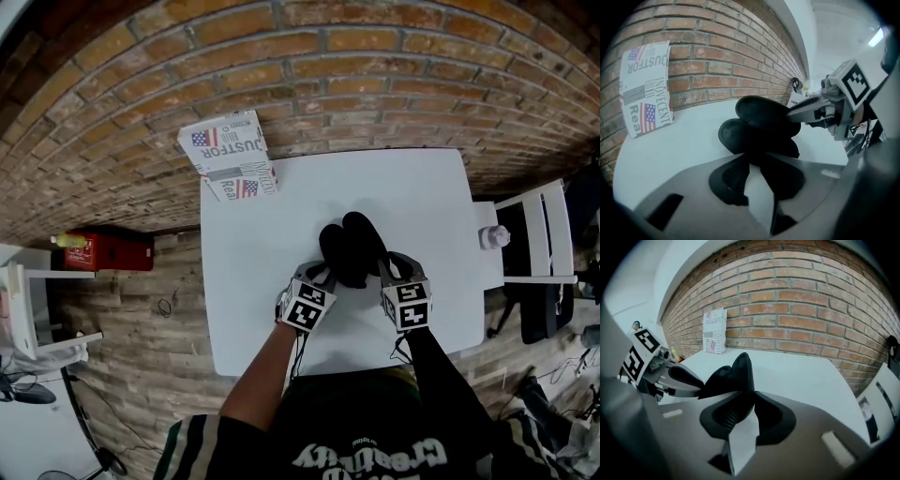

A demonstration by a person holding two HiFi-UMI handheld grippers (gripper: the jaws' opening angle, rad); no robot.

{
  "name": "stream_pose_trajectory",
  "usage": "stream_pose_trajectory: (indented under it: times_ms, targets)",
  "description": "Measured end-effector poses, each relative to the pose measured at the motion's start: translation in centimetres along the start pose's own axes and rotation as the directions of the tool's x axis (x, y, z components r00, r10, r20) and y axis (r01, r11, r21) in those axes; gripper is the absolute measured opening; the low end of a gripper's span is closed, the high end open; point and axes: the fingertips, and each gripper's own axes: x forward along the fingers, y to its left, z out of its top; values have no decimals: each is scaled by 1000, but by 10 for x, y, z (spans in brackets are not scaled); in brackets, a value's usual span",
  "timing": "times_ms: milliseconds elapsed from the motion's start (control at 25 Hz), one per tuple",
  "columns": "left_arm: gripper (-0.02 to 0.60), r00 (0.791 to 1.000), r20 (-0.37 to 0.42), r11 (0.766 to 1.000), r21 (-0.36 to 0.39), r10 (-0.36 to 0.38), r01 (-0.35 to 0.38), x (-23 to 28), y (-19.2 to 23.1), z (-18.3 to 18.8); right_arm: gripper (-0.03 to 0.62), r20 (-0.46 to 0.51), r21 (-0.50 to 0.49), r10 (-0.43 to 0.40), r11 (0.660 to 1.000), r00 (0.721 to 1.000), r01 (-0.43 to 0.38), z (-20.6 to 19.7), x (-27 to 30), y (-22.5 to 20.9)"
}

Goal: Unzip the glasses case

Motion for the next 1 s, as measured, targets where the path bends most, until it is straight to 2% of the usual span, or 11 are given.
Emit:
stream_pose_trajectory:
  times_ms: [120,240,400,560,720,880,1000]
  targets:
    - [87,1000,12,1000,-6,7,-7,2,1,2,66,-82,60,-25,998,996,30,-21,13,-13]
    - [94,1000,19,1000,-21,0,1,2,1,2,69,-95,91,-17,996,995,26,-28,15,-14]
    - [107,996,91,1000,-28,0,2,-14,6,24,140,26,114,19,993,999,-22,-3,0,-7]
    - [109,975,218,999,-43,40,-31,-53,15,67,148,174,102,2,995,985,-20,36,-31,-6]
    - [112,920,378,995,-44,102,-92,-111,27,120,153,297,43,-16,999,955,3,88,-65,-3]
    - [124,850,509,989,-28,138,-144,-163,32,164,155,419,2,-32,999,907,34,140,-104,0]
    - [129,788,597,983,-8,153,-185,-203,30,194,160,499,-30,-37,998,866,60,175,-137,2]
